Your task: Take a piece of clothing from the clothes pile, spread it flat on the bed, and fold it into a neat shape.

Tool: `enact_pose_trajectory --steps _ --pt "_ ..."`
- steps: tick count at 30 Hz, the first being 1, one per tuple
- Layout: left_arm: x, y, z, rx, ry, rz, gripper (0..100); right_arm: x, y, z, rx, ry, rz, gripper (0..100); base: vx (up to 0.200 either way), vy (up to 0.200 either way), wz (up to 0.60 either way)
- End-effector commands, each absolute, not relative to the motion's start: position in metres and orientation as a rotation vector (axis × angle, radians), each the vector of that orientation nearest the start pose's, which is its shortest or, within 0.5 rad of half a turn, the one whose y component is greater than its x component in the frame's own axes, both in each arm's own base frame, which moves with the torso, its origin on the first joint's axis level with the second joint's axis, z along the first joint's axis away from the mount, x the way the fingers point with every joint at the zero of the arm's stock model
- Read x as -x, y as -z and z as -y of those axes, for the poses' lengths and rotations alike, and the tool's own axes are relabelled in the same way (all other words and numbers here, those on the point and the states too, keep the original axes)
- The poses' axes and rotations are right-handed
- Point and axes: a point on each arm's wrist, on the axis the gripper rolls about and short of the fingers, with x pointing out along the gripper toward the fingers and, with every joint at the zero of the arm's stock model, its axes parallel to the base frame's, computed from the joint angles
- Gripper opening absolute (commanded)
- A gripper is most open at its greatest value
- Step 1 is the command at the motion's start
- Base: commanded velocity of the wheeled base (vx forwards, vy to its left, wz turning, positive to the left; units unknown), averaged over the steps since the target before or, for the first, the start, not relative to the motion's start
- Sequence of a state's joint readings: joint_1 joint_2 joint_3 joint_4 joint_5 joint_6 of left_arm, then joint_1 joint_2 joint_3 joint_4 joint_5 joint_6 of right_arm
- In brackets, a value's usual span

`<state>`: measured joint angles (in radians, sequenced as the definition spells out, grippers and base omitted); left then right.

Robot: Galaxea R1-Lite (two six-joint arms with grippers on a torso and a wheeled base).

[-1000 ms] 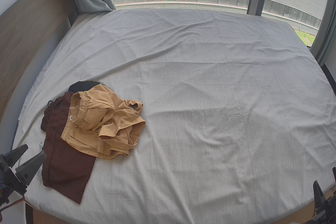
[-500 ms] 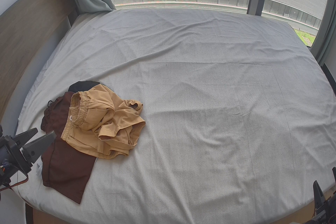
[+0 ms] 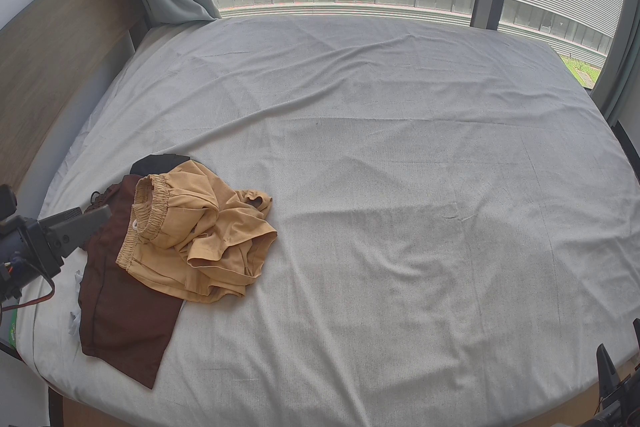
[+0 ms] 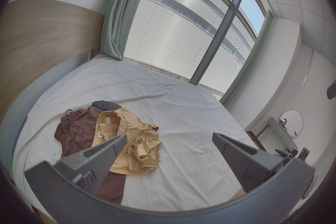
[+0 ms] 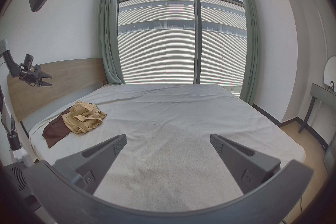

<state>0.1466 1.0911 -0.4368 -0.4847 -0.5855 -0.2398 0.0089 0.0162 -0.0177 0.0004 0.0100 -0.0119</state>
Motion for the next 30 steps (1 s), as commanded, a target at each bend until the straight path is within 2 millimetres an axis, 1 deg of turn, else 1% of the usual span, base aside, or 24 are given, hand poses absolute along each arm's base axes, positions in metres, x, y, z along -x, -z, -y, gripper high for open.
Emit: enact_pose_trajectory --steps 1,12,16,18,21,22,25,30 --pt "-0.168 -0.193 -0.017 0.324 0.394 -0.270 100 0.023 -0.076 0.000 0.012 -0.020 -0.003 100 0.000 0.000 0.00" --pt "-0.208 -0.177 -0.025 0.338 0.386 -0.309 100 0.023 -0.075 0.000 0.012 -0.020 -0.004 100 0.000 0.000 0.00" --pt "-0.220 -0.174 -0.027 0.331 0.385 -0.314 100 0.023 -0.075 0.000 0.014 -0.020 -0.004 100 0.000 0.000 0.00" --pt "-0.223 -0.171 -0.027 0.327 0.386 -0.322 100 0.023 -0.076 0.000 0.014 -0.020 -0.001 100 0.000 0.000 0.00" --pt "-0.234 -0.164 -0.029 0.305 0.389 -0.347 100 0.023 -0.075 0.000 0.014 -0.020 -0.003 100 0.000 0.000 0.00" --pt "-0.234 -0.163 -0.029 0.304 0.391 -0.348 100 0.023 -0.075 0.000 0.014 -0.020 -0.003 100 0.000 0.000 0.00" --pt "-0.249 -0.155 -0.032 0.283 0.392 -0.365 100 0.023 -0.075 0.000 0.014 -0.020 -0.003 100 0.000 0.000 0.00" --pt "-0.267 -0.148 -0.034 0.284 0.399 -0.371 100 0.023 -0.075 0.000 0.014 -0.020 -0.004 100 0.000 0.000 0.00"
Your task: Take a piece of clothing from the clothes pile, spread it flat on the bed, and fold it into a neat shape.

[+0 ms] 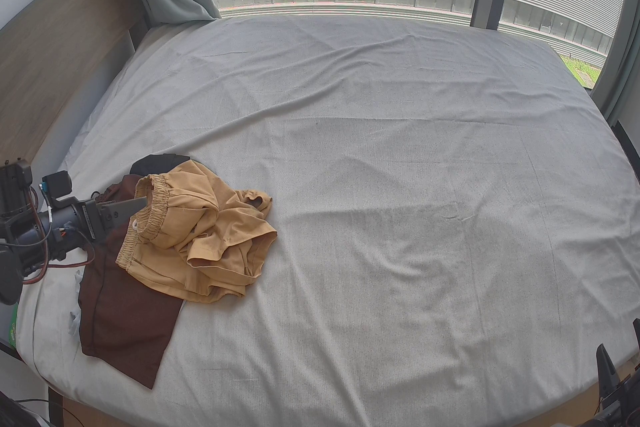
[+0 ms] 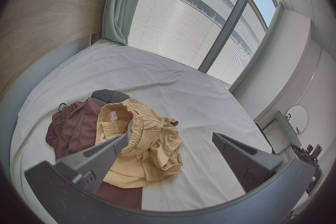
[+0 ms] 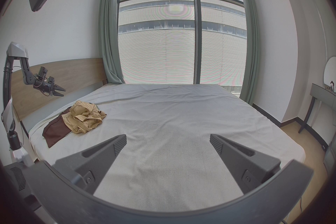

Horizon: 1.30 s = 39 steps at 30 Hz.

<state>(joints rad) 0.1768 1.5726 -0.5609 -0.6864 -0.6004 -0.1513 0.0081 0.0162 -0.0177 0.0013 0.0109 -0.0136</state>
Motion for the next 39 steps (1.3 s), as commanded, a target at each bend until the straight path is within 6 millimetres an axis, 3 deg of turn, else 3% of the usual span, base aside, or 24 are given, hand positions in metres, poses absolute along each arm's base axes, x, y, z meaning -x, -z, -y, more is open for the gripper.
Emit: enact_pose_trajectory --steps 1,16,39 --pt "-0.271 -0.147 -0.034 0.285 0.404 -0.372 100 0.023 -0.075 0.000 0.014 -0.020 -0.003 100 0.000 0.000 0.00" --pt "-0.318 -0.130 -0.039 0.295 0.418 -0.403 100 0.023 -0.076 0.000 0.014 -0.021 -0.001 100 0.000 0.000 0.00" --pt "-0.356 -0.111 -0.025 0.293 0.469 -0.431 100 0.023 -0.076 0.000 0.012 -0.020 -0.001 100 0.000 0.000 0.00"
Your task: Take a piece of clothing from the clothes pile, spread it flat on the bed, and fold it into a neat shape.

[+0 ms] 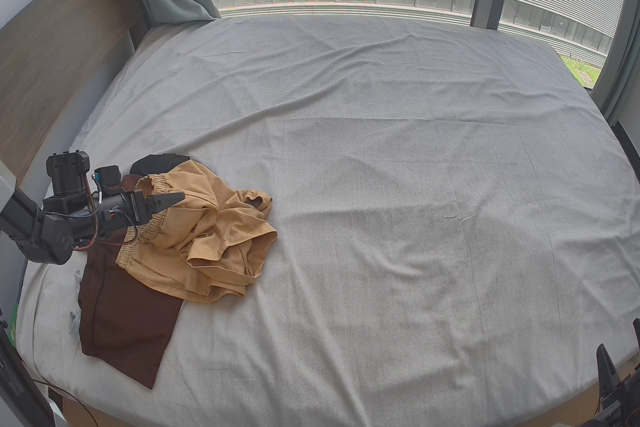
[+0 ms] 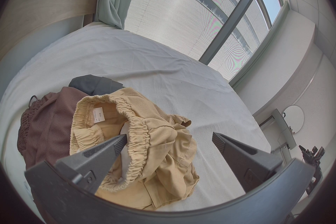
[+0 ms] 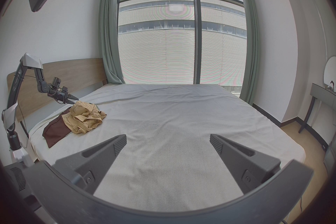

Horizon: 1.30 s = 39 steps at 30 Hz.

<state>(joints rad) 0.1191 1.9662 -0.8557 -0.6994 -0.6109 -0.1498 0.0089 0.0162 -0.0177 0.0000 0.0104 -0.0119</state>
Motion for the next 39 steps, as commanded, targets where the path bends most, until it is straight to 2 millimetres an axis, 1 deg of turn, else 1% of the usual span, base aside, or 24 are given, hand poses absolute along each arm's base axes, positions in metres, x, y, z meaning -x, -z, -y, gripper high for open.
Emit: enact_pose_trajectory --steps 1,10,14,21,22,32,39 --pt "-0.356 -0.110 -0.024 0.293 0.471 -0.433 100 0.023 -0.076 0.000 0.012 -0.020 -0.001 100 0.000 0.000 0.00" --pt "-0.360 -0.103 -0.013 0.287 0.493 -0.447 100 0.023 -0.076 0.000 0.012 -0.020 -0.001 100 0.000 0.000 0.00" --pt "-0.362 -0.099 -0.012 0.290 0.492 -0.456 100 0.023 -0.076 0.000 0.012 -0.020 -0.001 100 0.000 0.000 0.00" --pt "-0.367 -0.098 -0.013 0.288 0.488 -0.452 100 0.023 -0.076 0.000 0.012 -0.020 -0.001 100 0.000 0.000 0.00" --pt "-0.368 -0.097 -0.014 0.289 0.487 -0.454 0 0.023 -0.076 0.000 0.012 -0.020 -0.001 100 0.000 0.000 0.00" --pt "-0.371 -0.092 -0.016 0.289 0.484 -0.443 0 0.023 -0.076 0.000 0.012 -0.020 -0.001 100 0.000 0.000 0.00" --pt "-0.362 -0.090 -0.018 0.299 0.484 -0.454 0 0.023 -0.076 0.000 0.012 -0.020 -0.001 100 0.000 0.000 0.00"
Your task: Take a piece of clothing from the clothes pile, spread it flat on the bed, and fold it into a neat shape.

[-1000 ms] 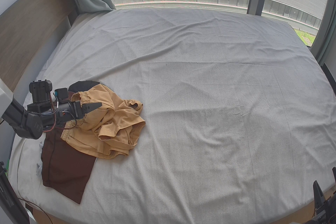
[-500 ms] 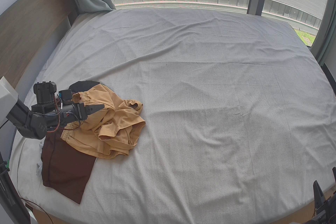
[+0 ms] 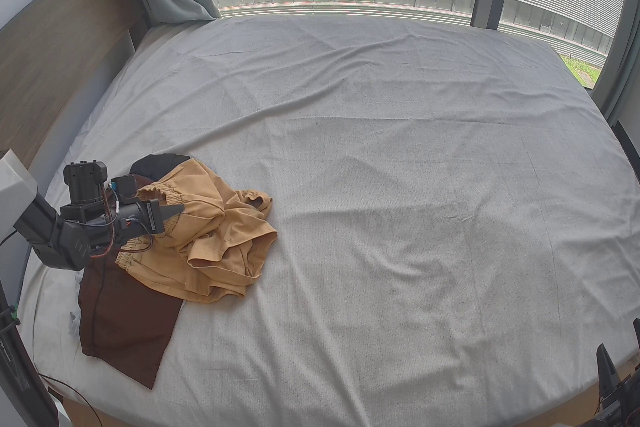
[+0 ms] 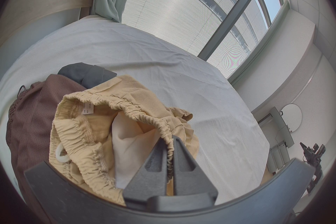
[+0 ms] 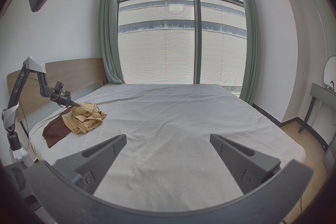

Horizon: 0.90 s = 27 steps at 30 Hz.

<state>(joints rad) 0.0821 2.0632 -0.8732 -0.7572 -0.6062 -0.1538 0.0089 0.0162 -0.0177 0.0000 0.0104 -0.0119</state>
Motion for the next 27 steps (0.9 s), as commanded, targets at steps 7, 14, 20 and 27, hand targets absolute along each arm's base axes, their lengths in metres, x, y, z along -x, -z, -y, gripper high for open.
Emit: enact_pose_trajectory --steps 7,14,20,27 --pt "-0.335 -0.106 -0.015 0.316 0.489 -0.447 0 0.023 -0.076 0.000 0.012 -0.018 -0.001 100 0.000 0.000 0.00" --pt "-0.326 -0.120 -0.014 0.340 0.486 -0.423 0 0.023 -0.076 0.000 0.012 -0.018 -0.001 100 0.000 0.000 0.00" --pt "-0.314 -0.129 -0.014 0.371 0.478 -0.414 0 0.023 -0.076 0.000 0.012 -0.018 -0.003 100 0.000 0.000 0.00" --pt "-0.301 -0.130 -0.012 0.386 0.478 -0.398 0 0.023 -0.076 0.000 0.012 -0.018 -0.001 100 0.000 0.000 0.00"
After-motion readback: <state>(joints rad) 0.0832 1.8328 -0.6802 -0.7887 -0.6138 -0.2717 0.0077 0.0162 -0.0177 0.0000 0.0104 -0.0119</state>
